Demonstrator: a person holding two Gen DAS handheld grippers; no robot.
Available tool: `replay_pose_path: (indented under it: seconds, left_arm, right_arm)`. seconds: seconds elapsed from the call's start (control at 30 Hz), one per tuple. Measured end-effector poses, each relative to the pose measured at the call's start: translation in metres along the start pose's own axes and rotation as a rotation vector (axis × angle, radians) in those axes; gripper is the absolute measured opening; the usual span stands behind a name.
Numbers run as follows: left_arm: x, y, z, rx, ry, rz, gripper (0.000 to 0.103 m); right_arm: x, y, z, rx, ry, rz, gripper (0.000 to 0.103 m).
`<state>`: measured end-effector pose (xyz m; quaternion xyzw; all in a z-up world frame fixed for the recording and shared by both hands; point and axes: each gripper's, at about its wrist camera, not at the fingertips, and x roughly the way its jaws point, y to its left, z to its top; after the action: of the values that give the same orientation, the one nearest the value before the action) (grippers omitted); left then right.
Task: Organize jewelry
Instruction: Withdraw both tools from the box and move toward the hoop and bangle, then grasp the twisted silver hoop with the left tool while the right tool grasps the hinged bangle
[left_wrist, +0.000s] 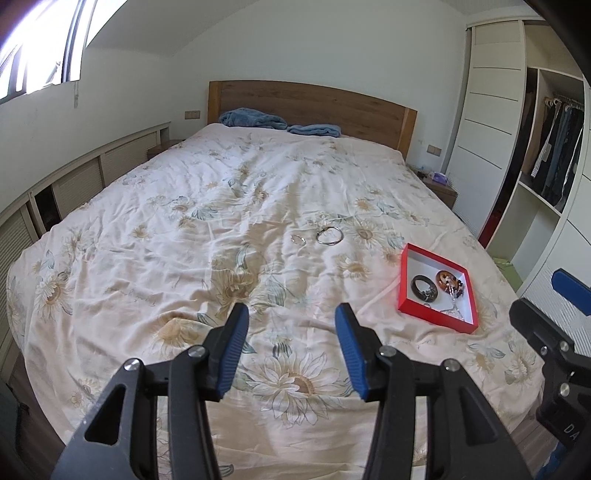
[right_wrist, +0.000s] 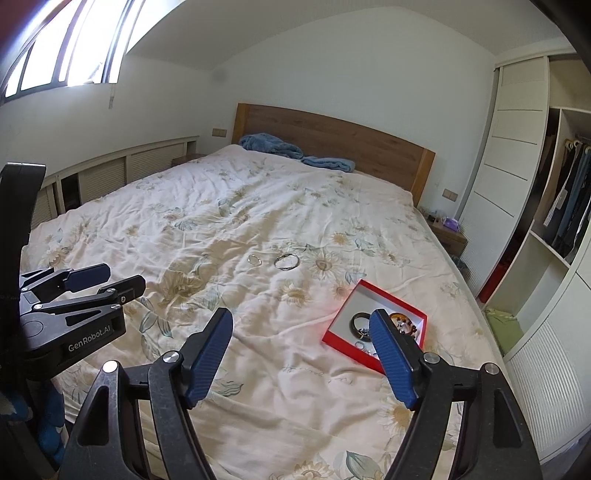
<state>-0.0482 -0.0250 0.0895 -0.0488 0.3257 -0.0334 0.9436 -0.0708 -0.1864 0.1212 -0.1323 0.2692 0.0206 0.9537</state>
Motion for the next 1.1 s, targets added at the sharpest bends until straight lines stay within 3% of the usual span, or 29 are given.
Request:
replay_pose_path:
  seconds: [0.23,0.47,0.8,1.1]
  left_arm:
    - [0.010,0.003,0.002,0.003,-0.016,0.005,0.047]
    - [0.052,0.013,-0.006,0.031,0.096,0.031,0.047]
    - [0.139,0.035,-0.004,-0.021,0.264,0.054,0.047]
    - [0.259,0.024,0.057,0.007,0.271,-0.017,0.046]
  right_arm:
    - [0.012,-0.004,0.000,0.014,0.027,0.000,0.076]
    - [0.048,-0.009,-0.007,0.057,0.075,0.069,0.076]
    - [0.134,-0.015,-0.016,0.118,0.176,0.203,0.076]
    - [0.257,-0.038,0.018,0.179,0.248,0.276,0.053]
